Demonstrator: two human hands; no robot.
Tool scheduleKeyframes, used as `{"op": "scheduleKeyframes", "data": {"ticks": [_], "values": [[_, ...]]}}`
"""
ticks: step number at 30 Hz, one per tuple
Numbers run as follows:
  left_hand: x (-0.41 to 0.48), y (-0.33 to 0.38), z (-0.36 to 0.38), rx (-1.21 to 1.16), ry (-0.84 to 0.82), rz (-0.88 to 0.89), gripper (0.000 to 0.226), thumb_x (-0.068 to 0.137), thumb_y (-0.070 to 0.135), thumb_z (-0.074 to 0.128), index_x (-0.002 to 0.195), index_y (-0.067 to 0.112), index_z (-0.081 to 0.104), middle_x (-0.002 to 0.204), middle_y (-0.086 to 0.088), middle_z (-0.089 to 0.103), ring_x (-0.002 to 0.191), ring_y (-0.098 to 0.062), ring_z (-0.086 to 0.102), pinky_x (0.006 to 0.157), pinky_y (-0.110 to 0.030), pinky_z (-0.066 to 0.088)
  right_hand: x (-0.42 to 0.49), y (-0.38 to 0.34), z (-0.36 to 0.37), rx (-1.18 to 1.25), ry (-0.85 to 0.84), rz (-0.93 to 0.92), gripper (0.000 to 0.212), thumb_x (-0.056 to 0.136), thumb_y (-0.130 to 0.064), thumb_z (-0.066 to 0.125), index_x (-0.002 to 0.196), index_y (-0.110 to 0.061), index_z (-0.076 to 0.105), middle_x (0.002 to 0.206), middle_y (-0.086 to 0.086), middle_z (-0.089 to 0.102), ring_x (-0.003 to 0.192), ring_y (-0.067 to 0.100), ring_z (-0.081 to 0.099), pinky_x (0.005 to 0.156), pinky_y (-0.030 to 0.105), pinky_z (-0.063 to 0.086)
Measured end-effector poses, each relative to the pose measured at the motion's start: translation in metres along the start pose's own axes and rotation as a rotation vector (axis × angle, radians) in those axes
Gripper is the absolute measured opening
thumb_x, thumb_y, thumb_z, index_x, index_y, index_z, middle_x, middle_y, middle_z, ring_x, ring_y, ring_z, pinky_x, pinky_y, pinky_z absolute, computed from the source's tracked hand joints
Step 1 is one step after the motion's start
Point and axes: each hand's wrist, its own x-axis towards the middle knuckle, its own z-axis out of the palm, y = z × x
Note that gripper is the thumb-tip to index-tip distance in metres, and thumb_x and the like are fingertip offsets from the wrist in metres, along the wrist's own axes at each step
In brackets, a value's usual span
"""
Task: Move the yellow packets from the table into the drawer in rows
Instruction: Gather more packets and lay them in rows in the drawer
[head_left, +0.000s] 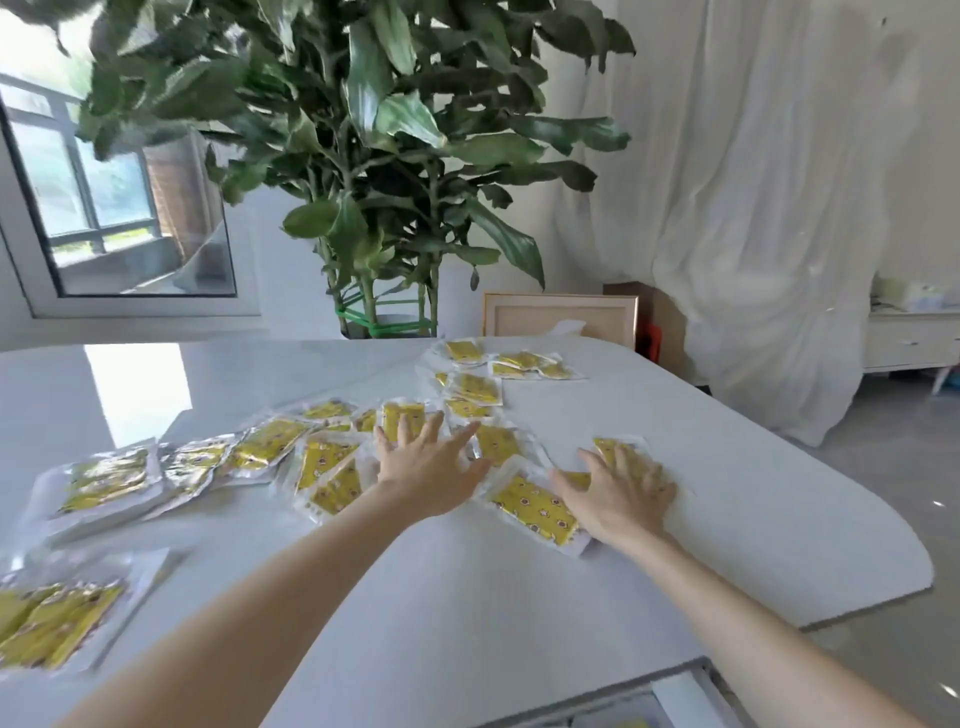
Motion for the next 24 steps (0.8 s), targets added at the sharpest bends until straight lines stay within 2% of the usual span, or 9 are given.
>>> {"op": "scheduleKeyframes", "data": {"ticks": [3,8,13,24], "values": [[0.026,0.007,0.006,0.045,-0.031,0.022,0.063,0.088,0.07,0.02,0.146,0.049,0.009,0.161,0.002,0.0,0.145,-0.04,-0.004,0.111,-0.066,-0.004,0.019,-0.009,0.005,0.007,-0.003,-0.032,0.073,0.083,-0.078,0.023,0.147,-0.043,0.024,0.161,-0.004,0.008,0.147,0.039,0.003,0.115,0.06,0.002],[0.059,0.016,0.017,0.008,-0.118,-0.013,0.06,0.089,0.07,0.017,0.145,0.051,0.009,0.16,0.006,0.002,0.146,-0.039,-0.004,0.109,-0.068,-0.004,0.042,-0.019,0.007,-0.02,-0.024,-0.126,0.06,0.094,-0.063,0.022,0.149,-0.041,0.021,0.162,-0.006,0.005,0.147,0.038,0.002,0.117,0.055,0.001],[0.057,0.014,0.03,-0.063,-0.033,-0.007,0.056,0.09,0.067,0.014,0.144,0.051,0.016,0.159,0.011,0.007,0.147,-0.034,-0.005,0.109,-0.066,-0.011,0.044,-0.019,0.011,0.003,-0.017,-0.194,0.051,0.097,-0.054,0.021,0.147,-0.045,0.024,0.162,-0.009,0.005,0.149,0.031,-0.001,0.119,0.051,-0.001],[-0.013,-0.014,0.021,-0.091,0.029,0.013,0.053,0.093,0.06,0.017,0.144,0.045,0.024,0.155,0.013,0.022,0.147,-0.017,0.005,0.112,-0.063,-0.005,-0.027,-0.037,0.012,0.036,-0.005,-0.248,0.045,0.099,-0.047,0.023,0.143,-0.047,0.032,0.161,-0.01,0.013,0.147,0.03,0.007,0.119,0.049,0.003]]}}
